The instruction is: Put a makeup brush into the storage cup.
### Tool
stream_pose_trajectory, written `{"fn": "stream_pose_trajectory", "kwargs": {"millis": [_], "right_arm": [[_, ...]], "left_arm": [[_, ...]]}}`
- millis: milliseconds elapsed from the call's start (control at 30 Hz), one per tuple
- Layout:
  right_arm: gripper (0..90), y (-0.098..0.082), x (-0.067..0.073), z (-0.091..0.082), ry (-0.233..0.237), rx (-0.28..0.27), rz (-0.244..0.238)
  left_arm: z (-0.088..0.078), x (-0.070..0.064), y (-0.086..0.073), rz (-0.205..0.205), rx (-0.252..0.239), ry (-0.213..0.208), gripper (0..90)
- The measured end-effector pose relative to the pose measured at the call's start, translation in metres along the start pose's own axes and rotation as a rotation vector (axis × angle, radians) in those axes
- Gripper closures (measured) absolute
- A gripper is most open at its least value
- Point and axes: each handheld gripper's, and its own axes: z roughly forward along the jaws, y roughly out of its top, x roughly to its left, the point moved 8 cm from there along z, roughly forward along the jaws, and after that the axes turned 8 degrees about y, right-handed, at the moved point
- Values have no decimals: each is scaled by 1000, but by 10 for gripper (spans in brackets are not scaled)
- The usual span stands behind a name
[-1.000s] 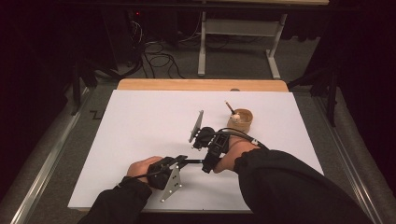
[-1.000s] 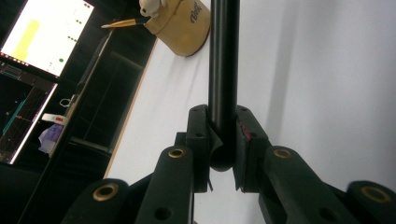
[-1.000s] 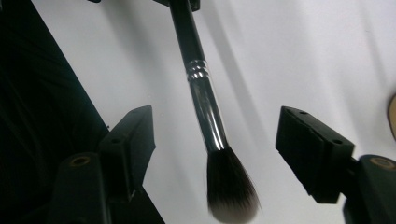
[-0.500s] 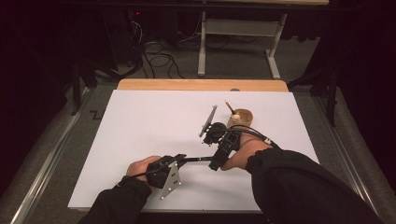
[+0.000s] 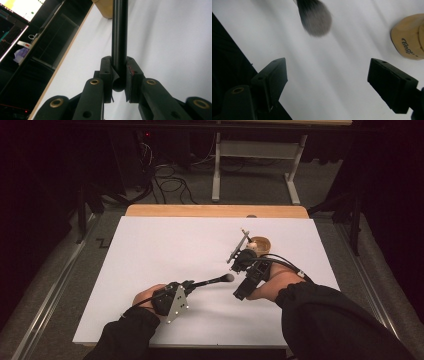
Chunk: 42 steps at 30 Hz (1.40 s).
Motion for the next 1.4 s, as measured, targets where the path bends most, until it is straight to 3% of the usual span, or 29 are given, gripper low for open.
{"fn": "stream_pose_trajectory", "kwargs": {"millis": [333, 700, 800, 1000, 1300, 1400], "right_arm": [[155, -10, -16, 15, -19, -69, 31], [156, -26, -30, 54, -8, -136, 95], [156, -30, -34, 63, -7, -169, 127], [158, -34, -40, 74, -38, -240, 139], [160, -34, -46, 75, -73, -392, 152], [161, -33, -46, 75, -57, -445, 161]], "left_arm": [[1, 7, -7, -81, 18, -2, 790], [2, 16, -15, -198, 26, -9, 790], [3, 18, -17, -222, 29, -13, 790], [3, 20, -19, -271, 29, -21, 790], [4, 29, -27, -439, 23, -42, 790], [4, 32, -29, -486, 23, -48, 790]]}}
